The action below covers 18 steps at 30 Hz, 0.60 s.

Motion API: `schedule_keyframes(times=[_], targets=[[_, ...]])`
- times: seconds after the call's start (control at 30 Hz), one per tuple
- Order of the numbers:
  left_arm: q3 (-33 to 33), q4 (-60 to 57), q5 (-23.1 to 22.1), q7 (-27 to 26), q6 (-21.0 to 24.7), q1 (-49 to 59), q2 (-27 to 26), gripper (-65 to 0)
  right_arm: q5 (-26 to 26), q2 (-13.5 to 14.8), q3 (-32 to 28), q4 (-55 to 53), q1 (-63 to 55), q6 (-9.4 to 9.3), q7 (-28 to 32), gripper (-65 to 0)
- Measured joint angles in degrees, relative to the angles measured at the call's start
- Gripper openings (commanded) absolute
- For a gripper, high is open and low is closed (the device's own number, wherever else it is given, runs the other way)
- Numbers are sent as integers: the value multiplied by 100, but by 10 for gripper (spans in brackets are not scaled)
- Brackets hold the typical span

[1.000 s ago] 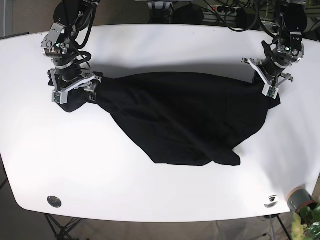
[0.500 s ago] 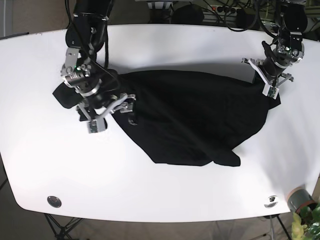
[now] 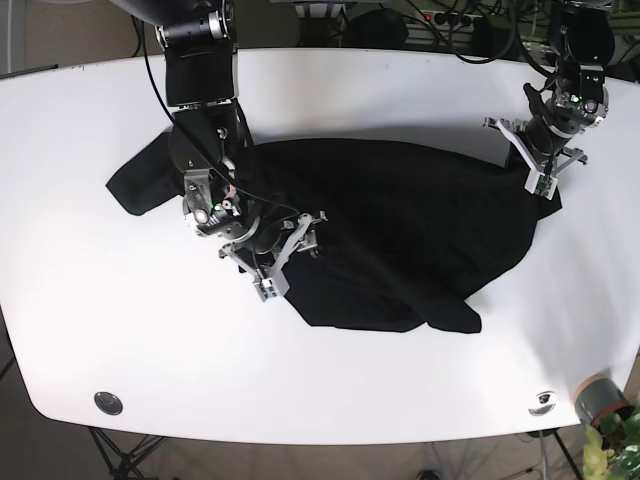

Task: Fold the T-shirt properly
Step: 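Regrasp the black garment's middle with the right gripper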

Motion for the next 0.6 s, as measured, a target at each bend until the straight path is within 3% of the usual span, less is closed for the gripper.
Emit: schedule_keyframes(times=[0.47, 0.6], targets=[[7, 0, 0, 9, 0, -2, -2, -650, -26, 9, -315, -1327, 382, -26, 1062, -257], [7, 0, 0, 9, 0, -2, 0, -650, -26, 37, -308, -1451, 542, -26, 1073, -257]])
